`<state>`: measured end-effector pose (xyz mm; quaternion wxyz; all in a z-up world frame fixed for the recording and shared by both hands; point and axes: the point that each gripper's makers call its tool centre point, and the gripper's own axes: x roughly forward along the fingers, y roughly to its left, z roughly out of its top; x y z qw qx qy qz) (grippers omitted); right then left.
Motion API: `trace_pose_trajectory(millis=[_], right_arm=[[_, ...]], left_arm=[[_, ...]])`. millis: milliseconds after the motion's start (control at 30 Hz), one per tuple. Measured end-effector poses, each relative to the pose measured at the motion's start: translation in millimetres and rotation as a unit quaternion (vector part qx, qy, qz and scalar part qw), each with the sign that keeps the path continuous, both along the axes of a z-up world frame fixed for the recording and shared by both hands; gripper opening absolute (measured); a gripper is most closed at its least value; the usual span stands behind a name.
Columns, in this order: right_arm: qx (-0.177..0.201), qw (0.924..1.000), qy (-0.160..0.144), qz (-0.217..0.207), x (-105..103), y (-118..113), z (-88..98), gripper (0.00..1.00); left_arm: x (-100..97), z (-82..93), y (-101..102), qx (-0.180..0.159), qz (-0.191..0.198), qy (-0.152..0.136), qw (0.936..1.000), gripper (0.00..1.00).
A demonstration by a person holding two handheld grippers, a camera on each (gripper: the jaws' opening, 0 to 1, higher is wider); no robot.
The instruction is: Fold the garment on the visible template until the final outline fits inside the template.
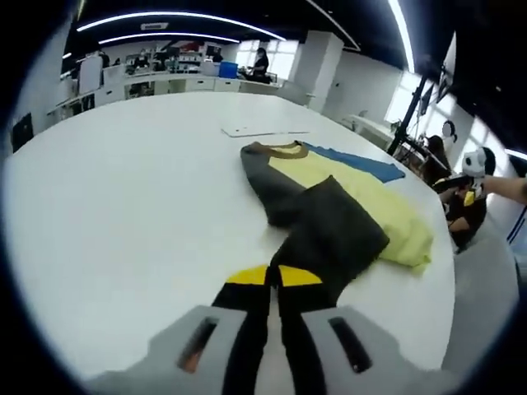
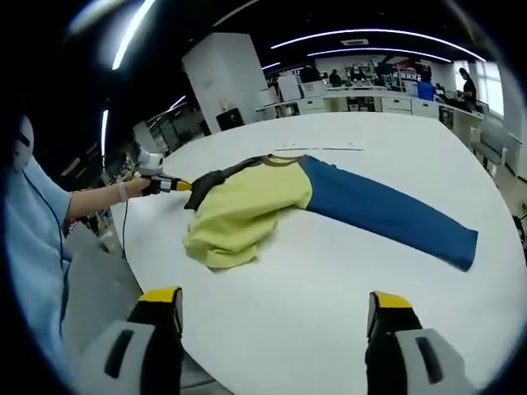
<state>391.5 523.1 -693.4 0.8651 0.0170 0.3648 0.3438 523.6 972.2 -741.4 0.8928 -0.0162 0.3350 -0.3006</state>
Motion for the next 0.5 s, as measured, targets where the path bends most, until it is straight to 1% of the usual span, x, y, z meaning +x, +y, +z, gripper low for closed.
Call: trace_pose_trajectory(millis=[167, 200, 233, 300, 367, 500], right_arm=[[-0.001, 1.0000, 0.001, 0.002, 1, 2, -0.5, 0.94], [-0.002, 1.0000, 0.003, 0.004, 0, 3, -1.3, 0.94], [-0.003, 1.0000, 0.003, 0.005, 0, 3, -1.7, 0.94], [-0.002, 1.0000, 0.004, 0.005, 0, 4, -2.2, 0.94], [-0.003, 1.0000, 0.005, 0.006, 1, 4, -2.9, 0.94], [-0.003, 1.0000, 0.007, 0.005, 2, 4, -4.1, 0.94]], left_arm=[[-8.5, 1.0, 48, 0.018, 0.036, 0.005, 0.9992, 0.00], [-10.2, 0.6, 56, 0.024, 0.040, 0.005, 0.9989, 0.00], [-11.6, -1.2, 69, 0.035, 0.050, 0.009, 0.9981, 0.00], [-13.4, -3.3, 87, 0.045, 0.062, 0.014, 0.9969, 0.00], [-14.5, -4.0, 96, 0.053, 0.071, 0.018, 0.9959, 0.00], [-16.6, -7.0, 121, 0.073, 0.085, 0.028, 0.9933, 0.00]])
